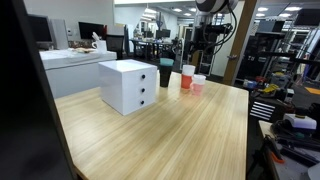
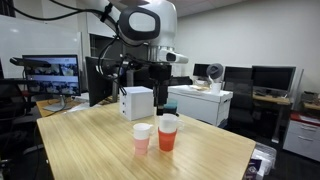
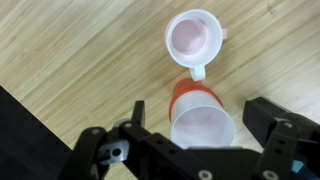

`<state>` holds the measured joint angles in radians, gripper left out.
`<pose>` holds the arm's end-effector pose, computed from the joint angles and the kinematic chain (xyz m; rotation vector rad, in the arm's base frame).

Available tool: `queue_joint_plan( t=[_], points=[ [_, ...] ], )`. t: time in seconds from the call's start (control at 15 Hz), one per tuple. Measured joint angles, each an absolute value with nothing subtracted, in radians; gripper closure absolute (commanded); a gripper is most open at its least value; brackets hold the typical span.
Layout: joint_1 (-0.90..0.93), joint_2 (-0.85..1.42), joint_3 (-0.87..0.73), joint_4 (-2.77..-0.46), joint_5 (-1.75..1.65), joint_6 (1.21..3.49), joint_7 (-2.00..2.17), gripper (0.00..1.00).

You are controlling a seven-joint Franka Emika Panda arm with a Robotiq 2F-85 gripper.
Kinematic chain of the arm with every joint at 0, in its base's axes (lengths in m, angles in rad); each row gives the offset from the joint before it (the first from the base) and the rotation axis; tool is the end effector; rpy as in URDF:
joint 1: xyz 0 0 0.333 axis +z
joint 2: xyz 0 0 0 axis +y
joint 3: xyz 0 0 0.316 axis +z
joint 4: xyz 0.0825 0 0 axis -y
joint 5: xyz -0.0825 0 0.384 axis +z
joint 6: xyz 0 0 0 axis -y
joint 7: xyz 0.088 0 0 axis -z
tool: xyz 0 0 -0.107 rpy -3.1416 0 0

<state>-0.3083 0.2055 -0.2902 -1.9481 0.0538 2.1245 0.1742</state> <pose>0.4970 -0.3286 0.3784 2.8878 -1.2146 -0.0347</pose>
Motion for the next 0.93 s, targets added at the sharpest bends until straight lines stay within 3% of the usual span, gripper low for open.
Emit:
queue_joint_plan(
  t=[0.93],
  points=[
    [-0.310,0.275,-0.295,-1.901,0.050,2.157,0.171,0.00]
  ],
)
